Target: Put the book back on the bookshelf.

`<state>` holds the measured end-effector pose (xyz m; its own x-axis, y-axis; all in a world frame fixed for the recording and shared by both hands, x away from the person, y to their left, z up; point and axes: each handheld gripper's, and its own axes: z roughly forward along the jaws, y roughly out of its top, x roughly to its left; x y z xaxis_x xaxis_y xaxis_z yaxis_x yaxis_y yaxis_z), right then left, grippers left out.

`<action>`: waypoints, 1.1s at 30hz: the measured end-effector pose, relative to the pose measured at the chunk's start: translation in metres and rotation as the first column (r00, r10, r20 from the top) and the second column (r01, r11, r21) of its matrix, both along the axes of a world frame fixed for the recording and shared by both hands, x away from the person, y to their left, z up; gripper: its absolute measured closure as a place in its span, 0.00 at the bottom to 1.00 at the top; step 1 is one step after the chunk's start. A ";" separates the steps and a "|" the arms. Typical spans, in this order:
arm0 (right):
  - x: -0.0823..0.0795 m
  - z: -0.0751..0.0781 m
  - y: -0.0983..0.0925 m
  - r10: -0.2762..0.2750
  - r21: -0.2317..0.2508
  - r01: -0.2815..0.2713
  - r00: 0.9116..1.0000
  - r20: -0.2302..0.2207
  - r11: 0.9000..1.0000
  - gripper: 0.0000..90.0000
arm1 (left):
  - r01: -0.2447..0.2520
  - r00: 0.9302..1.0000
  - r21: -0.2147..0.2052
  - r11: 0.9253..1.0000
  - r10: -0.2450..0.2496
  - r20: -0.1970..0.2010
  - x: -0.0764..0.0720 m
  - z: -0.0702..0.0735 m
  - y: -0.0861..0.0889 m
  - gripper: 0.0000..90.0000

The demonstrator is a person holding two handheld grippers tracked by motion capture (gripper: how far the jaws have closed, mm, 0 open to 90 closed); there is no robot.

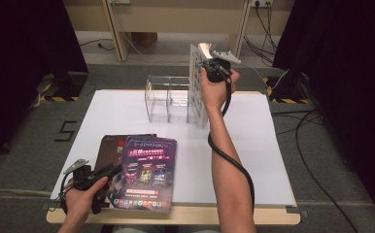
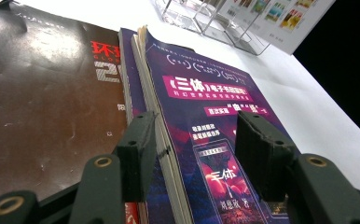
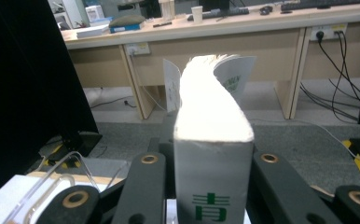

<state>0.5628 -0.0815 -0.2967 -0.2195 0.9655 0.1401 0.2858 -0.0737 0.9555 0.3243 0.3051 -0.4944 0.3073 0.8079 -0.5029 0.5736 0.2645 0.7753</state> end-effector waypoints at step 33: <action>-0.028 -0.012 -0.020 0.072 -0.002 -0.073 0.991 -0.116 0.997 0.70 | 0.012 1.000 0.006 1.000 -0.012 0.001 -0.002 0.000 -0.005 0.53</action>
<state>0.5346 -0.1016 -0.3091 -0.2719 0.9485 0.1627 0.3990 -0.0428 0.9159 0.3227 0.2997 -0.4946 0.3176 0.8068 -0.4981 0.5764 0.2529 0.7771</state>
